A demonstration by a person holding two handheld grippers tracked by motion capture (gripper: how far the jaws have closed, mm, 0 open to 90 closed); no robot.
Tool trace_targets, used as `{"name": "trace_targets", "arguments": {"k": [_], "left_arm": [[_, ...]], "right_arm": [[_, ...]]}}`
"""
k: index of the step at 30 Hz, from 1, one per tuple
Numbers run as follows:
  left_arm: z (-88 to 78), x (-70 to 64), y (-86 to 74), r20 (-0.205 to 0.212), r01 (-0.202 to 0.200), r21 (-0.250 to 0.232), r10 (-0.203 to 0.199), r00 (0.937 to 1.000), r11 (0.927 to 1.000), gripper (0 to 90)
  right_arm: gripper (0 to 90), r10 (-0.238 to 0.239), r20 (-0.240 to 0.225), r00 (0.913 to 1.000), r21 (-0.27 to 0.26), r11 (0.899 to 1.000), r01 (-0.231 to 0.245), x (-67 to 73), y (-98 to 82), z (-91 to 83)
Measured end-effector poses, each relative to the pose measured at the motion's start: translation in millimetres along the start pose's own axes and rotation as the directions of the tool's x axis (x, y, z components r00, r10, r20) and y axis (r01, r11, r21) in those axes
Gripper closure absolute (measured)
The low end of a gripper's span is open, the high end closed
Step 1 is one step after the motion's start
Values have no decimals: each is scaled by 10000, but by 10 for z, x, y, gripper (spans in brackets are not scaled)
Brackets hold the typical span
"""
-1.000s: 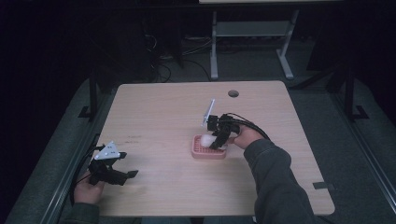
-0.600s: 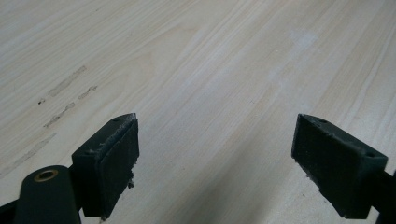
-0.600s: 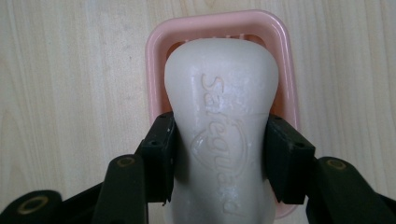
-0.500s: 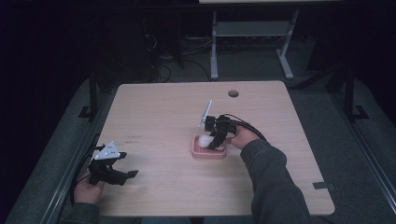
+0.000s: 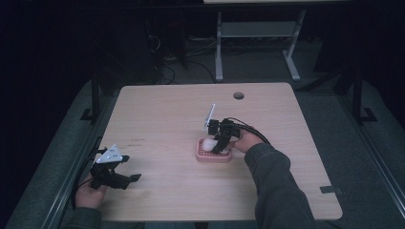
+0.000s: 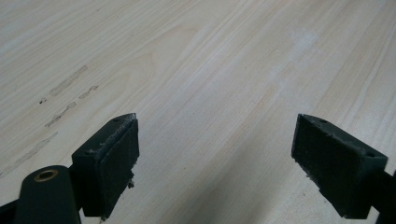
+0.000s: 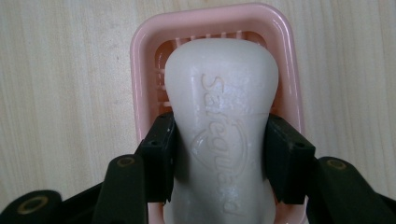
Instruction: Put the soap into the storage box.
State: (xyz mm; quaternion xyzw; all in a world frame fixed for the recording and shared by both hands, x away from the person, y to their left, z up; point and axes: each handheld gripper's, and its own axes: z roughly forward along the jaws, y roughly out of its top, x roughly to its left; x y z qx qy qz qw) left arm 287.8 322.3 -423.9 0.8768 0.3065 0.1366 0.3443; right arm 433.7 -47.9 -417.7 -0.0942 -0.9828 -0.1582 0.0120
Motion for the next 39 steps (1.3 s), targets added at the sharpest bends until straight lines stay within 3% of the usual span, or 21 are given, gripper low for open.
{"name": "trace_targets", "arguments": {"k": [24,39], "left_arm": [[-3,1,1,-6,-2,2,2,10000,10000,149],[5,-2,4,8,-40,33,40,10000,10000,149]], "right_arm": [[483,-94,231,9997,371,9993,85,30,46,74],[390,155,368,9992,-63,9999,-153,41,9,-43]]}}
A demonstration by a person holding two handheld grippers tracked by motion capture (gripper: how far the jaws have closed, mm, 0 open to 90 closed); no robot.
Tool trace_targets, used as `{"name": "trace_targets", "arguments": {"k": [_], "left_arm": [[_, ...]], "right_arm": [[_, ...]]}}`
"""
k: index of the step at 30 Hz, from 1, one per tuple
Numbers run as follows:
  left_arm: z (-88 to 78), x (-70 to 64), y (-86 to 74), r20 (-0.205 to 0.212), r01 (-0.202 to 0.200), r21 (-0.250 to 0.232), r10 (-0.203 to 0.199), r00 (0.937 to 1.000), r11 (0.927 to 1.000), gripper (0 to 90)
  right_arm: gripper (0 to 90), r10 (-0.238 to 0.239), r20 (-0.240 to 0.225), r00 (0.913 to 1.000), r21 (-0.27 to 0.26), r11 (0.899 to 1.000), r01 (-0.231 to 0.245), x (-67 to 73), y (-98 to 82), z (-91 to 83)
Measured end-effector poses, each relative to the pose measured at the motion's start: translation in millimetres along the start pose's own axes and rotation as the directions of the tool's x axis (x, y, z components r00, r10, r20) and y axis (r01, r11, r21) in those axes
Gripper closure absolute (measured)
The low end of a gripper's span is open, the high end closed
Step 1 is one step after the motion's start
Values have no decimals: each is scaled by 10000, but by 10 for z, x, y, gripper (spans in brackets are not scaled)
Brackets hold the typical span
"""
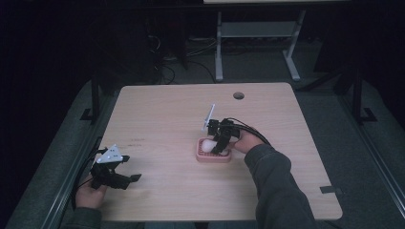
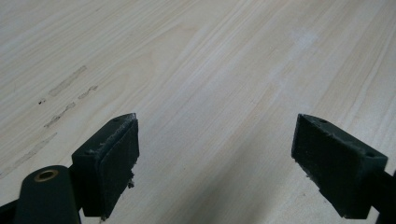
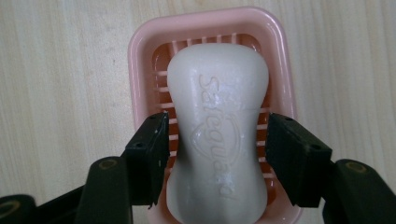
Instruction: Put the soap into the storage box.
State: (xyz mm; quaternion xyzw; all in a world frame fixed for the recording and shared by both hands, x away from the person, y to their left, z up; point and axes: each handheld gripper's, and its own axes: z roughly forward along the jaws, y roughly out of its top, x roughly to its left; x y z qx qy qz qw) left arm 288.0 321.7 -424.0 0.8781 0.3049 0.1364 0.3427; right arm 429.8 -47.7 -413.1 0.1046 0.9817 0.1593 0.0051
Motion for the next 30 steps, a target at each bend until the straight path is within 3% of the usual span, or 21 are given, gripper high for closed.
{"name": "trace_targets", "arguments": {"k": [11,30], "left_arm": [[1,-3,3,-6,-26,47,26,10000,10000,149],[4,-6,0,-41,-28,76,29,10000,10000,149]], "right_arm": [[353,209,-20,9998,-438,9988,-209,19,-49,-115],[324,719,111,9973,-1097,9915,-703,28,-287,-271]]}}
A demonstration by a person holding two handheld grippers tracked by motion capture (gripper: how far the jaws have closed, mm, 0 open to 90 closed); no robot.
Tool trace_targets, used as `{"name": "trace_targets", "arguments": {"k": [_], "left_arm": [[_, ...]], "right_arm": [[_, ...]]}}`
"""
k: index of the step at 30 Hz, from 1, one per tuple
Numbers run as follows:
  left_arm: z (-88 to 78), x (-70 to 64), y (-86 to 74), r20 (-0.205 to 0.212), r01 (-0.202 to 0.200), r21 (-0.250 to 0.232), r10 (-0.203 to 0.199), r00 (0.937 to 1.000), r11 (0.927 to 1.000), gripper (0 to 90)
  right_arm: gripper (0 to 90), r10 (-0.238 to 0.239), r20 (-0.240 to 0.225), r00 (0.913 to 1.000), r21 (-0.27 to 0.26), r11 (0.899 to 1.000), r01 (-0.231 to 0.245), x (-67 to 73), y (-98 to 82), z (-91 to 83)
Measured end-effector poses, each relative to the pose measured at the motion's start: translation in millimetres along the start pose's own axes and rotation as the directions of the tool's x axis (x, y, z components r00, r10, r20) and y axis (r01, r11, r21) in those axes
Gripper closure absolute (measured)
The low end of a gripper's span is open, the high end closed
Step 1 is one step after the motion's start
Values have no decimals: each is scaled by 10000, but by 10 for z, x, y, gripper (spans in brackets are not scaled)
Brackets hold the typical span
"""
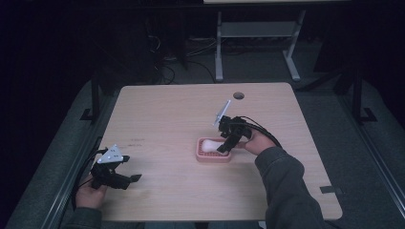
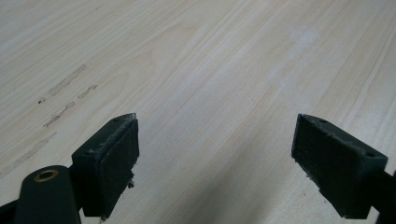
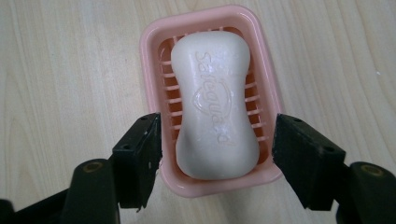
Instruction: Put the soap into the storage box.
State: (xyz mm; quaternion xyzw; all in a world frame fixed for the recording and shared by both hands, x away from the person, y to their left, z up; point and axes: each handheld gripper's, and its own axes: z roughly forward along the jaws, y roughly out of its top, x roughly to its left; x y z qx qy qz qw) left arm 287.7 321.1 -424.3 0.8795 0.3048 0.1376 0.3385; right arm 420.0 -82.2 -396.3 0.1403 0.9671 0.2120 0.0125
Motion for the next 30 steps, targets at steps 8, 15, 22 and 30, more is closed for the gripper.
{"name": "trace_targets", "arguments": {"k": [8,15,22,30], "left_arm": [[3,-1,0,-8,-39,1,39,10000,10000,149],[10,-4,1,-3,-22,-8,22,10000,10000,149],[10,-8,2,11,-34,6,34,10000,10000,149],[7,-15,4,17,-28,-10,28,10000,10000,149]], "right_arm": [[318,157,129,9998,-121,9998,-156,6,-62,-91],[307,261,117,9996,-238,9994,-258,22,-127,-129],[306,295,217,9993,-397,9988,-287,39,-203,-140],[299,410,219,9989,-406,9984,-401,67,-274,-196]]}}
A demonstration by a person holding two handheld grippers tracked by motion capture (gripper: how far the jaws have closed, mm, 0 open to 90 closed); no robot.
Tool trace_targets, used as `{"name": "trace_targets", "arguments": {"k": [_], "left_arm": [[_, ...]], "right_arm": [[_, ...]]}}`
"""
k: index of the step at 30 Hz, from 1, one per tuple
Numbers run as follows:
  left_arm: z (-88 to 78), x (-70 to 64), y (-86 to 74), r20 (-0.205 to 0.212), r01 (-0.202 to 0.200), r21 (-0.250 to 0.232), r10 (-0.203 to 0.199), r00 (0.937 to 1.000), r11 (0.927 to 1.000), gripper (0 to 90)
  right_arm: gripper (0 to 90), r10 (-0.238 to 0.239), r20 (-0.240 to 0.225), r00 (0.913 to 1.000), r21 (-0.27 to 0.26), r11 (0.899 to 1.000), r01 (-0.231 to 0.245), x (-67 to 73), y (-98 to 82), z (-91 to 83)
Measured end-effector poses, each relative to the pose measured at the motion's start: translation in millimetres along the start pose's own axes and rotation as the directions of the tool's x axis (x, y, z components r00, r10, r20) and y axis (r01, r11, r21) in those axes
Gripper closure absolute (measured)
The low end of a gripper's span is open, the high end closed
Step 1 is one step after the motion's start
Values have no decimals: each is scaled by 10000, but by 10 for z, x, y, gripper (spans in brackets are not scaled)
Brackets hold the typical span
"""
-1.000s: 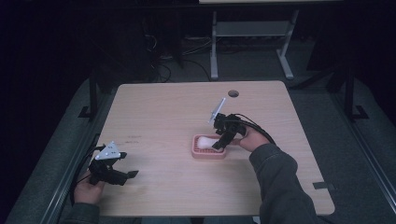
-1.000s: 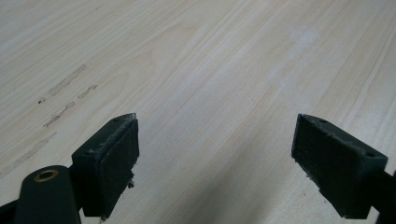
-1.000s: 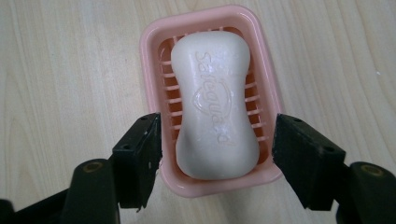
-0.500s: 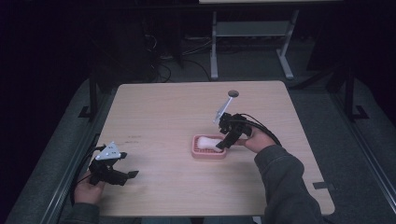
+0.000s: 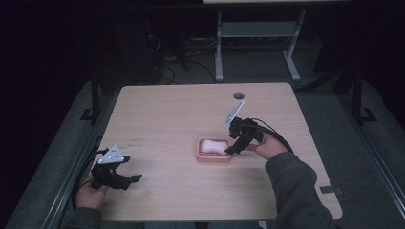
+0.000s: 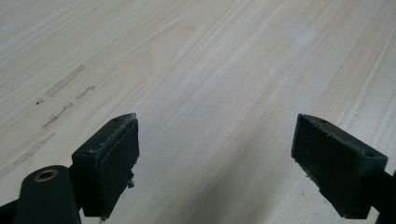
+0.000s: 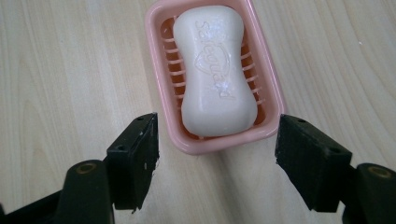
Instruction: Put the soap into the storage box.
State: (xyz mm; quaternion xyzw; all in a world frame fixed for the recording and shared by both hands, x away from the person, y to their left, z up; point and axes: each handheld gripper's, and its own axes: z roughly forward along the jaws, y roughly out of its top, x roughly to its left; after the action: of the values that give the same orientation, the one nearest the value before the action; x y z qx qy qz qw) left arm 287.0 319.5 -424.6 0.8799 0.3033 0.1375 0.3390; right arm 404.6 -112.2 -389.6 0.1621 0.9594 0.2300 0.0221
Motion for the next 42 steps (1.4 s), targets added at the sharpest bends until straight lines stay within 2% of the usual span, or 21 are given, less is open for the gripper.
{"name": "trace_targets", "arguments": {"k": [10,17,20,23,29,32,37,42], "left_arm": [[-3,5,-4,-12,16,-6,-16,10000,10000,149],[-3,0,-2,-11,10,-4,-10,10000,10000,149],[-1,2,-1,-16,-7,14,7,10000,10000,149],[-1,-1,0,-12,-1,9,1,10000,10000,149],[5,-4,0,-1,25,41,-25,10000,10000,149],[5,-6,0,-6,4,59,-4,10000,10000,149],[5,-3,-3,-22,30,28,-30,10000,10000,149],[8,-5,-4,-19,22,28,-22,10000,10000,149]], "right_arm": [[290,59,140,9999,-33,10000,-58,30,-75,-74],[291,137,149,9998,-161,9998,-135,36,-176,-58],[288,323,79,9994,66,9995,-323,45,-230,-58],[290,282,134,9995,-170,9995,-280,63,-264,-87],[289,396,181,9991,-239,9989,-392,107,-362,-111],[282,420,245,9988,-102,9991,-417,119,-403,-118],[282,509,298,9983,-377,9980,-498,141,-474,-151],[271,701,305,9971,-336,9970,-691,168,-564,-161]]}}
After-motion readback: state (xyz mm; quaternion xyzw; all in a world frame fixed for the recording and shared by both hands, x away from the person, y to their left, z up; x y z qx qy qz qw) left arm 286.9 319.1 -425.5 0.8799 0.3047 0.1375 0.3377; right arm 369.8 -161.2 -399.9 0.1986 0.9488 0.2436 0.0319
